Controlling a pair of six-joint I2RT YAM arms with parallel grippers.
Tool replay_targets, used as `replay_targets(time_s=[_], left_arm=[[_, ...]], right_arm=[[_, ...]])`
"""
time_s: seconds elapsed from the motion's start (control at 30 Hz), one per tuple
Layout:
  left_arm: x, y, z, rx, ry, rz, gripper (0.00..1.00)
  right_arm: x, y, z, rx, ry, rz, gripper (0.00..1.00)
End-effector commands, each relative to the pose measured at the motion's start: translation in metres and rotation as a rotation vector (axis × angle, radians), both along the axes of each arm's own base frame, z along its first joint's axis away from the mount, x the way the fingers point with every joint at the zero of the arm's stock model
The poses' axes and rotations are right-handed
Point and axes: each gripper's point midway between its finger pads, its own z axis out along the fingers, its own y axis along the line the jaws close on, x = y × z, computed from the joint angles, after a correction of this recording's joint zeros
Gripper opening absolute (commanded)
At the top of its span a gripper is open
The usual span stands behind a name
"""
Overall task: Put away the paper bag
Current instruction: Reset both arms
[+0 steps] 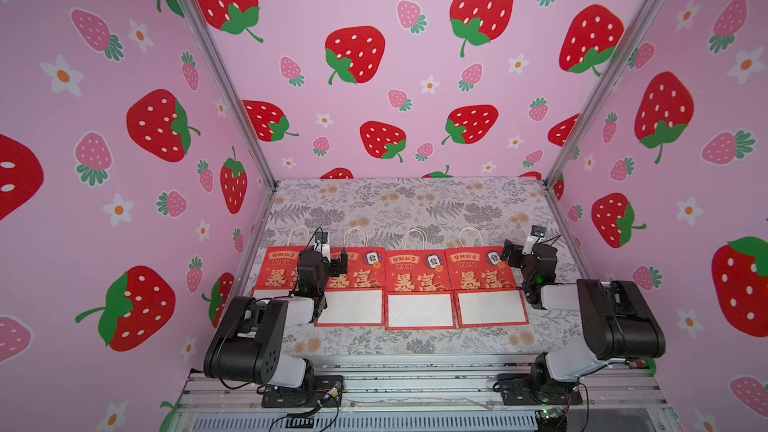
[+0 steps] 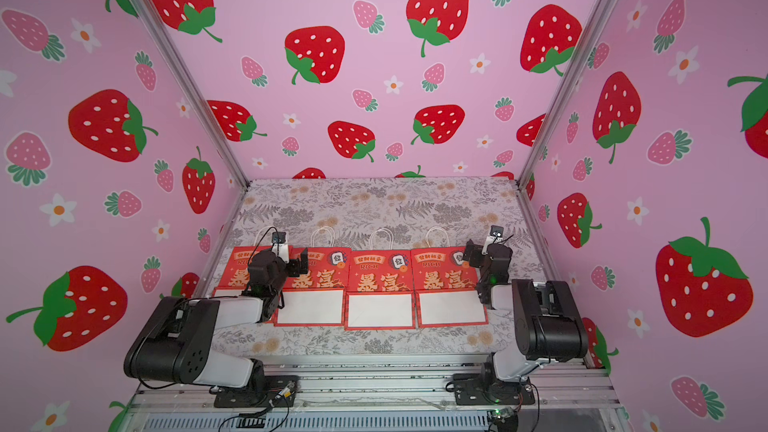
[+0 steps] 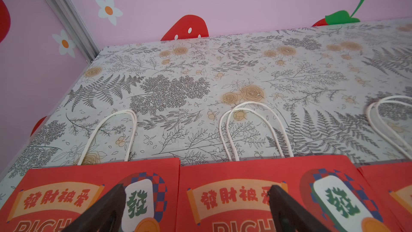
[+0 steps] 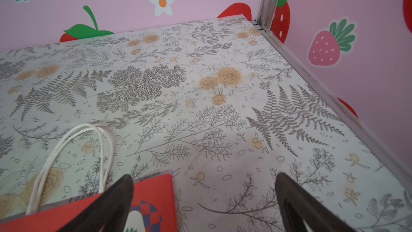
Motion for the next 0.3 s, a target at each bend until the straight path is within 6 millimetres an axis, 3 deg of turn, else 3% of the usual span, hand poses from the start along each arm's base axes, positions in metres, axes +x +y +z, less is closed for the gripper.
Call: replay_targets(time_s=[0.0,0.13,0.27], left_arm=[[0.009,0.0,0.009,-0.006,-0.019,-0.003,0.99],[0.018,0.007,0.005,-0.029,0.031,0.021,0.99],[0.037,0.033,-0.005,-0.126,0.166,0.105,0.99]], right_arm=[[0.0,-0.003,-0.003,-0.028,0.022,-0.018,0.99],[0.001,-0.003,-0.006,-0.015,0.032,-0.007,0.99],[0.001,-0.004,-0.005,-0.012,0.03,-0.006,0.99]])
